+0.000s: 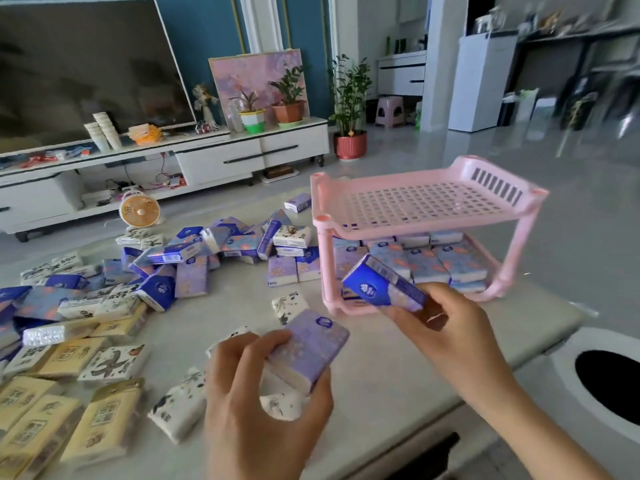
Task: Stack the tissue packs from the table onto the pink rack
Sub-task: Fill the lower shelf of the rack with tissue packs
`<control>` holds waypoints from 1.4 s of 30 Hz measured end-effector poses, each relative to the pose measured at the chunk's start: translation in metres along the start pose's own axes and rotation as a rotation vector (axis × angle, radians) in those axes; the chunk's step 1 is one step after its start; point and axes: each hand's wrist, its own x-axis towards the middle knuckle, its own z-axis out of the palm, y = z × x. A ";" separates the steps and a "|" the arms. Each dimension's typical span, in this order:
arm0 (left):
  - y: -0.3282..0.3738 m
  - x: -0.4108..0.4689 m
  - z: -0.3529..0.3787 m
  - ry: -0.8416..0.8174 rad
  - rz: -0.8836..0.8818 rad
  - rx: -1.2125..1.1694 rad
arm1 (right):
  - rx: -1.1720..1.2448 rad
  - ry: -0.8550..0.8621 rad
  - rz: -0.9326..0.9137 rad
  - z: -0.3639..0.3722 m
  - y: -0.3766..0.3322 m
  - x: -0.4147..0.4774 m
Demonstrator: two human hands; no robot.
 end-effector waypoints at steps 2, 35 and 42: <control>0.020 -0.008 0.024 -0.039 0.057 -0.068 | -0.169 0.157 -0.034 -0.019 0.009 0.000; 0.035 0.025 0.225 -0.162 0.230 0.382 | -0.529 0.351 -0.101 -0.041 0.064 0.058; 0.035 0.021 0.219 -0.256 0.271 0.426 | -0.646 0.252 -0.040 -0.041 0.068 0.058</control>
